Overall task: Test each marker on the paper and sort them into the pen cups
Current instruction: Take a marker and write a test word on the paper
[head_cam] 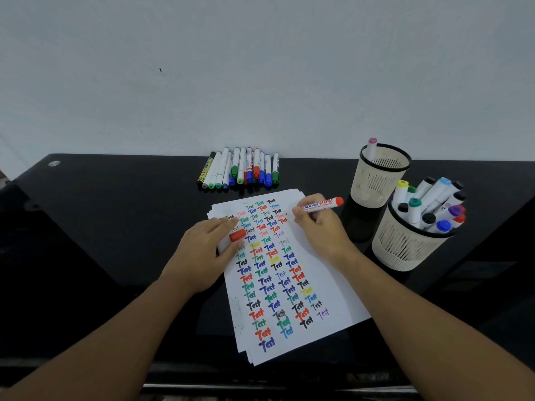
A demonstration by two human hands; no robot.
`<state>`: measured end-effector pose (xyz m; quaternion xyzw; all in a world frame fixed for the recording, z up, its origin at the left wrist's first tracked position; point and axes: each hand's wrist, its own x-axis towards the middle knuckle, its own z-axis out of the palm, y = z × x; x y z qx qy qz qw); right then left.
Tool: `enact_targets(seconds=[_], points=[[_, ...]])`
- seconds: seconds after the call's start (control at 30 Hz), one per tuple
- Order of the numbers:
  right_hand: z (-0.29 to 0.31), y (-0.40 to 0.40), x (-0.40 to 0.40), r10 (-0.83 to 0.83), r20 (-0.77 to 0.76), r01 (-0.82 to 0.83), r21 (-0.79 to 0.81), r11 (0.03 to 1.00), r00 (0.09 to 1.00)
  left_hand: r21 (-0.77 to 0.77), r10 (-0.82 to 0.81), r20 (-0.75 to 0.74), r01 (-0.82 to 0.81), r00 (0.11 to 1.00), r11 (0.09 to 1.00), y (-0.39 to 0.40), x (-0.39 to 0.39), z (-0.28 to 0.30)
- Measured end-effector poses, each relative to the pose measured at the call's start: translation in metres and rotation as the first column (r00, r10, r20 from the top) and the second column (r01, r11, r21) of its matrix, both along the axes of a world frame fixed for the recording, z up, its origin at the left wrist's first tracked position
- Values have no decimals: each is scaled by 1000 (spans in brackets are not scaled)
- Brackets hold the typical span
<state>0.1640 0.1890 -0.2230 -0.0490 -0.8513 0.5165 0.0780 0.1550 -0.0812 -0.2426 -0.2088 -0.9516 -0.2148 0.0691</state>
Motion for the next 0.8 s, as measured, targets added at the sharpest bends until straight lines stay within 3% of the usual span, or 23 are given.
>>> enact_targets(seconds=[0.1, 0.2, 0.3, 0.4, 0.5, 0.6, 0.67, 0.73, 0.8], points=[[1, 1, 1, 26, -75, -31, -64, 997, 997, 13, -16, -61, 16, 998, 1000, -3, -1, -3], [-1, -1, 3, 24, -129, -25, -4, 1000, 991, 33, -29, -99, 32, 995, 999, -4, 0, -4], [-4, 1, 3, 93, -142, -61, 218, 974, 986, 37, -24, -114, 28, 993, 999, -3, -1, -4], [8, -2, 4, 187, 26, -181, 403, 897, 982, 34, -30, -108, 34, 994, 999, -3, -1, -4], [22, -5, 7, 242, 100, -262, 345, 901, 965, 43, -32, -104, 36, 994, 998, -2, 0, -3], [33, -14, 11, 244, -46, -239, 94, 967, 969, 49, -27, -121, 33, 992, 998, -2, 3, -1], [38, -18, 7, 206, -69, -204, 38, 978, 976, 55, -12, -134, 19, 991, 998, -2, 5, 0], [40, -19, 6, 276, -21, -273, 93, 957, 961, 65, 3, -143, 6, 990, 998, -2, 8, 2], [40, -19, 6, 342, 55, -341, 322, 883, 938, 80, 18, -147, -6, 989, 997, -2, 11, 3]])
